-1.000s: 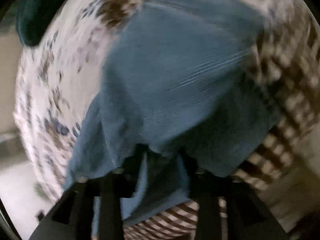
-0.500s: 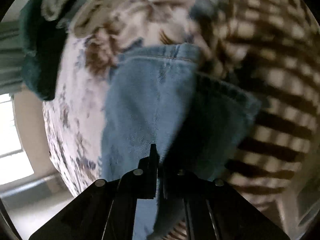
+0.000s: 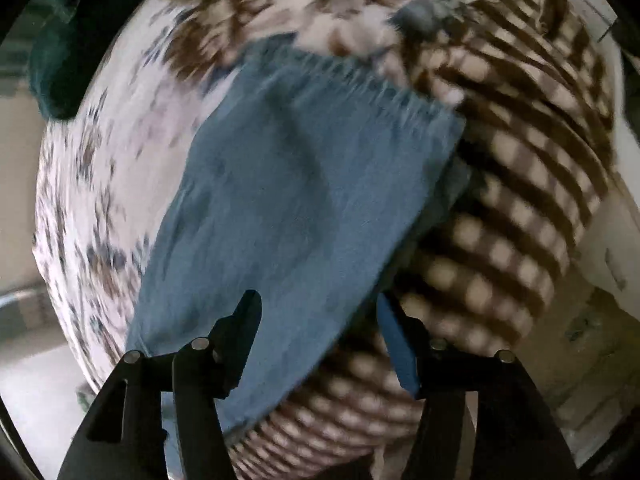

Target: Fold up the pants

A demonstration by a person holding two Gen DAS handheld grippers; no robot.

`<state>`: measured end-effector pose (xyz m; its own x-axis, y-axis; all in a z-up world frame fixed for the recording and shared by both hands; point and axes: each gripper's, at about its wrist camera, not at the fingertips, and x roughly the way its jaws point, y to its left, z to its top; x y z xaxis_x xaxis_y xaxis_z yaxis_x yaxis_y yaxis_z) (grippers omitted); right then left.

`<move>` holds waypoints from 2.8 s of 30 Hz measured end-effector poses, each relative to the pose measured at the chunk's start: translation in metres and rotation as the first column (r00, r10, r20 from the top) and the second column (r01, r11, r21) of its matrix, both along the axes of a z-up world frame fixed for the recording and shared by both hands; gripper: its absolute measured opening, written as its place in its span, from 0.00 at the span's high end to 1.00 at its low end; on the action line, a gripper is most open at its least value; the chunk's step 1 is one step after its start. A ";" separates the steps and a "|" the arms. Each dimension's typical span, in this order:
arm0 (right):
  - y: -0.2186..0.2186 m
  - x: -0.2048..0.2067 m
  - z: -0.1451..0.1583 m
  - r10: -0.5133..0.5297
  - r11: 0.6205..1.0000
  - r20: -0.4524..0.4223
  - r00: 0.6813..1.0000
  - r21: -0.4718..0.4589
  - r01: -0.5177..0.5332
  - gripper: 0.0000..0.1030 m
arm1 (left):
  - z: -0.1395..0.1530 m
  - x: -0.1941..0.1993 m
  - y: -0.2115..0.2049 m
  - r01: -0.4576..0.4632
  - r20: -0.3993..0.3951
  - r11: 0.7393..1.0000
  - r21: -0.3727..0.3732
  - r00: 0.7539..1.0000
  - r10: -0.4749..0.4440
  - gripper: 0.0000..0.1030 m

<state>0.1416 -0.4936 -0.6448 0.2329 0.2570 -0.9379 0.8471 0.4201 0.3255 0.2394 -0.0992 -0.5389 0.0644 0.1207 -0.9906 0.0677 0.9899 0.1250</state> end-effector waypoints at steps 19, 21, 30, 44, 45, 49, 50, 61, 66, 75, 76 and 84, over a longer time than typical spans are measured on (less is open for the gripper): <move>0.317 0.044 -0.033 -0.028 0.949 0.085 0.996 0.316 0.000 0.61 | -0.021 -0.037 0.363 -0.563 -0.018 0.797 -0.220 0.819 0.573 0.32; 0.323 0.041 -0.046 -0.080 0.939 0.051 0.995 0.338 0.058 0.69 | -0.036 -0.037 0.377 -0.606 -0.055 0.751 -0.263 0.787 0.615 0.31; 0.336 0.042 -0.039 -0.083 0.959 0.094 0.992 0.280 0.054 0.97 | -0.025 -0.039 0.390 -0.581 0.059 0.751 -0.313 0.777 0.626 0.73; 0.353 0.042 -0.035 0.179 0.953 0.034 0.983 0.241 -0.182 0.93 | -0.011 -0.036 0.400 -0.506 0.076 0.824 -0.254 0.839 0.538 0.69; 0.352 0.044 -0.033 0.194 0.948 0.029 0.981 0.251 -0.195 0.87 | -0.003 -0.039 0.397 -0.498 0.087 0.835 -0.232 0.845 0.528 0.67; 0.353 0.054 -0.009 0.312 0.920 0.040 0.949 0.238 -0.313 0.50 | 0.025 -0.041 0.373 -0.454 0.121 0.878 -0.151 0.873 0.472 0.47; 0.356 0.060 0.002 0.350 0.911 0.049 0.936 0.215 -0.352 0.45 | 0.030 -0.040 0.365 -0.437 0.121 0.891 -0.127 0.884 0.451 0.22; 0.414 0.257 0.059 0.720 0.635 0.239 0.652 0.154 -0.757 0.45 | 0.025 0.043 0.252 -0.223 0.171 0.971 -0.084 0.957 0.235 0.12; 0.432 0.338 -0.003 0.805 0.513 0.159 0.571 0.297 -0.805 0.45 | -0.007 0.078 0.223 -0.186 0.142 0.982 -0.033 0.972 0.188 0.12; 0.417 0.367 -0.020 0.755 0.495 0.211 0.621 0.437 -0.751 0.90 | -0.038 0.084 0.228 -0.265 0.041 0.964 -0.032 0.963 0.266 0.12; 0.415 0.370 -0.018 0.766 0.481 0.216 0.605 0.431 -0.764 0.90 | -0.039 0.084 0.228 -0.271 0.034 0.962 -0.030 0.962 0.272 0.12; 0.458 0.366 -0.036 0.935 0.190 0.177 0.307 0.481 -0.856 0.46 | -0.031 0.088 0.233 -0.293 0.036 0.956 -0.026 0.955 0.293 0.12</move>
